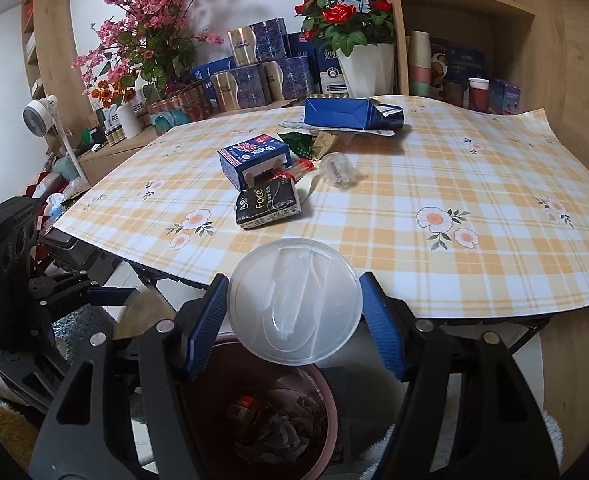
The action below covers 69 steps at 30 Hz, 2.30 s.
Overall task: Collect trash
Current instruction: 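Carry both lids over the brown bin and open both tools, then grasp the black Face tissue pack with the right tool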
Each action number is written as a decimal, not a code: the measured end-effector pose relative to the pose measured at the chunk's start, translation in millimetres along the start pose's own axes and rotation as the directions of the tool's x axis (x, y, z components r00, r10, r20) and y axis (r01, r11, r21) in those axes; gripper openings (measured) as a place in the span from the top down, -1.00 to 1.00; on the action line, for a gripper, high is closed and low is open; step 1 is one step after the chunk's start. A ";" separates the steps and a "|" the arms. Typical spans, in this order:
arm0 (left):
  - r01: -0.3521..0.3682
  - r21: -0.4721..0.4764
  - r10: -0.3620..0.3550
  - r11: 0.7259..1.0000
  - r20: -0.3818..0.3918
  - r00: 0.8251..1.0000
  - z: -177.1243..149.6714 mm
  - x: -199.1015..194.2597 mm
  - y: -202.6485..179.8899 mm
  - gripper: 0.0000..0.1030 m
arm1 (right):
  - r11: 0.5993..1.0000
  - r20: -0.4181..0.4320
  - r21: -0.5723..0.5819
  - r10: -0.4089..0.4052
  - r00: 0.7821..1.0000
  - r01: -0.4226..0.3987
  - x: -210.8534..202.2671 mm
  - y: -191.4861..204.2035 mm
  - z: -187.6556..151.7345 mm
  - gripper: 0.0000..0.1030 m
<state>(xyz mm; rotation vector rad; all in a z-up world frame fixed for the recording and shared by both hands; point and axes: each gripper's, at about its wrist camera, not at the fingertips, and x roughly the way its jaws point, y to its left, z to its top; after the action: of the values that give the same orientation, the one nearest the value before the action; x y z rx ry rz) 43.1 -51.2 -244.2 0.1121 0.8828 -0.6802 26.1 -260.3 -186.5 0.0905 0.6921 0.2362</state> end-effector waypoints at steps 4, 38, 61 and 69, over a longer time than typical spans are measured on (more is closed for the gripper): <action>-0.046 -0.032 0.047 0.998 0.039 0.998 1.3 -8.8 5.8 -0.83 | 1.000 -0.001 0.004 0.001 1.000 -0.001 -0.3 -0.9 -0.1 -0.30; -0.216 -0.359 0.304 0.908 0.208 0.930 -5.4 -67.1 68.0 -0.88 | 0.946 -0.228 -0.294 0.069 0.971 -0.136 33.2 69.9 -30.1 -0.71; -0.220 -0.403 0.318 0.889 0.196 0.927 -5.6 -64.3 76.7 -0.88 | 0.982 -0.132 -0.186 -0.007 0.991 -0.017 33.9 38.5 11.2 -0.76; -0.201 -0.430 0.307 0.880 0.193 0.932 -2.8 -59.5 82.8 -0.88 | 0.983 -0.107 -0.180 -0.067 0.992 0.047 84.6 37.7 74.4 -0.76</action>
<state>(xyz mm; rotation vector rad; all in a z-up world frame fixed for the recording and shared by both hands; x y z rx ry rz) 63.9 44.8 -216.6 -0.2250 0.7246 -0.2433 129.8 -203.3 -175.8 -0.1138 0.7819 0.2480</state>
